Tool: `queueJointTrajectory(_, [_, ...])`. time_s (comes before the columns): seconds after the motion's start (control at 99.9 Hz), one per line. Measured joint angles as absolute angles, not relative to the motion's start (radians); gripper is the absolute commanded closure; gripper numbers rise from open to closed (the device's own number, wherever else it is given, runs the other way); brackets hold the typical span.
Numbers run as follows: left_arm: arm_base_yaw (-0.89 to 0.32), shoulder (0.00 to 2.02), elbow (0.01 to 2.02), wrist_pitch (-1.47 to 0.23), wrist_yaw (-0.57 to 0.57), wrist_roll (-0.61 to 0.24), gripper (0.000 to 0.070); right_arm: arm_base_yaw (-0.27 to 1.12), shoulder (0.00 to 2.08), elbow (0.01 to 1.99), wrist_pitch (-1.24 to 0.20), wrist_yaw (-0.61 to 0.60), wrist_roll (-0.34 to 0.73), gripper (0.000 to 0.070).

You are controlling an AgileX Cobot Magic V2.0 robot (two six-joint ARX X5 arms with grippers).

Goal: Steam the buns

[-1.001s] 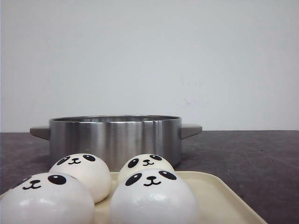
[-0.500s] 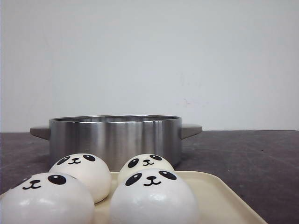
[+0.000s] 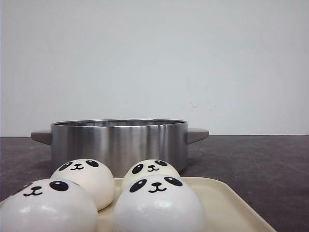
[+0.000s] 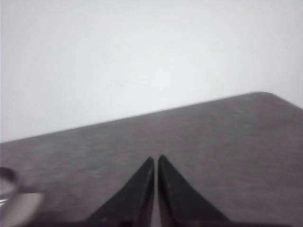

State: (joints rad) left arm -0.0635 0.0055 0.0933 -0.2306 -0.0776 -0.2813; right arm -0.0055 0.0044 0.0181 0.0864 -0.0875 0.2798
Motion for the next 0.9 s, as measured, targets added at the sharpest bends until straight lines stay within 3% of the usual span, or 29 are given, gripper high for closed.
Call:
queueJointTrajectory(0.14, [-0.064, 0.006, 0.146, -0.212, -0.074, -0.310, 0.0700, -0.006, 0.004, 0.073, 0.078, -0.194, 0.297, 0.0694])
queueJointTrajectory(0.43, [-0.064, 0.006, 0.183, -0.208, -0.053, -0.325, 0.0700, -0.005, 0.004, 0.252, 0.047, -0.205, 0.297, 0.0695])
queueJointTrajectory(0.65, [-0.064, 0.044, 0.258, -0.244, 0.074, -0.326, 0.0700, -0.005, 0.050, 0.399, -0.217, -0.208, 0.297, 0.0696])
queueJointTrajectory(0.781, [-0.064, 0.163, 0.369, -0.309, 0.121, -0.325, 0.0699, -0.005, 0.167, 0.525, -0.384, -0.223, 0.287, 0.0696])
queueJointTrajectory(0.901, [-0.064, 0.323, 0.501, -0.358, 0.178, -0.297, 0.0700, -0.005, 0.306, 0.648, -0.453, -0.283, 0.250, 0.0696])
